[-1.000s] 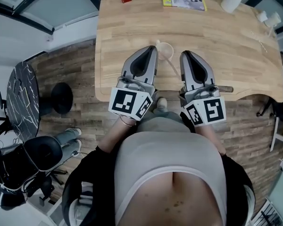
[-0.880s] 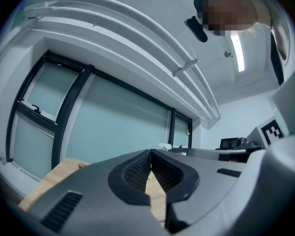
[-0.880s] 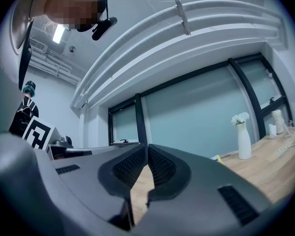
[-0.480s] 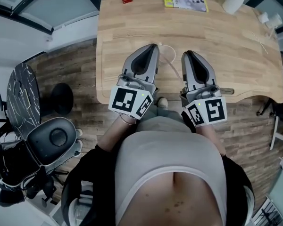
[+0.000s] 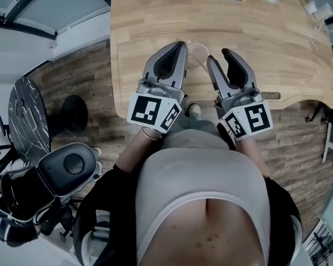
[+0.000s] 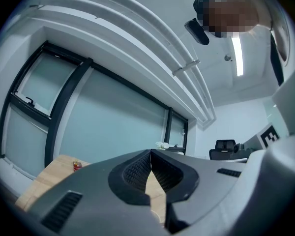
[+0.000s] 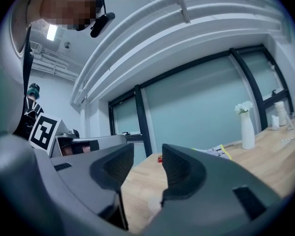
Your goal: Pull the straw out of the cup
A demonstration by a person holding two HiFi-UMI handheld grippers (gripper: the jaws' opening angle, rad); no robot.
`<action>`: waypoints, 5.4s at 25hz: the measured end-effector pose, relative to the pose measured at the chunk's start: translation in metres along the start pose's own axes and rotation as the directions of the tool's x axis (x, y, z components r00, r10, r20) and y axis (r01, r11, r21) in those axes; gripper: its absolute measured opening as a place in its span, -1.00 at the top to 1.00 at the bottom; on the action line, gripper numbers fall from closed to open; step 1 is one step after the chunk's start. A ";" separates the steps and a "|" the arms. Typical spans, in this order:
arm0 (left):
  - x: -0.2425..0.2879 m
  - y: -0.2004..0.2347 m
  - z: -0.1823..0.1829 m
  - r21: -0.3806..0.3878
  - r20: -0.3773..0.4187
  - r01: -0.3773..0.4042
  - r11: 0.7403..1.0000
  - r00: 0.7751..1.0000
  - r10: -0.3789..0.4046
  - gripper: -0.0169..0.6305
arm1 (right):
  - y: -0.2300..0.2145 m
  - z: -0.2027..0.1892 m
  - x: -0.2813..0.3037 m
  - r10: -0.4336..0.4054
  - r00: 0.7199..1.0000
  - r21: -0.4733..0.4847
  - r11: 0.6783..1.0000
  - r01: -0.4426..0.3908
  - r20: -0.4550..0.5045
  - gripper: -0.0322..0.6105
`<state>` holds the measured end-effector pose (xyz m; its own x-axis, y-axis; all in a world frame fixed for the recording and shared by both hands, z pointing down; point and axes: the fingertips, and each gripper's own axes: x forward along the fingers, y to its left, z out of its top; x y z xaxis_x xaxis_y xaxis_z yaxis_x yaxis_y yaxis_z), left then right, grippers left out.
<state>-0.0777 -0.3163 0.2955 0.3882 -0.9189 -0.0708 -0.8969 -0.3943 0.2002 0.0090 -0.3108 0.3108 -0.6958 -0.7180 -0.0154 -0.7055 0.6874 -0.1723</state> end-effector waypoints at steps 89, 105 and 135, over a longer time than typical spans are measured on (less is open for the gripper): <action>-0.005 0.004 -0.038 -0.027 -0.100 0.010 1.000 0.995 -0.013 0.93 | -0.003 -0.134 -0.005 -0.034 0.930 -0.003 0.999 0.036 -0.365 0.56; -0.004 0.006 -0.035 -0.030 -0.094 0.007 1.000 0.995 -0.010 0.93 | -0.013 -0.138 -0.005 -0.078 0.915 -0.009 0.997 0.081 -0.395 0.72; 0.000 0.011 -0.027 -0.029 -0.076 0.008 1.000 0.997 -0.010 0.93 | -0.015 -0.117 0.002 -0.092 0.938 -0.054 0.995 0.078 -0.333 0.74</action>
<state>-0.0815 -0.3201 0.3244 0.4124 -0.9110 0.0019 -0.8873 -0.4012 0.2277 0.0024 -0.3101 0.4286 -0.6329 -0.7005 0.3297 -0.7641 0.6339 -0.1199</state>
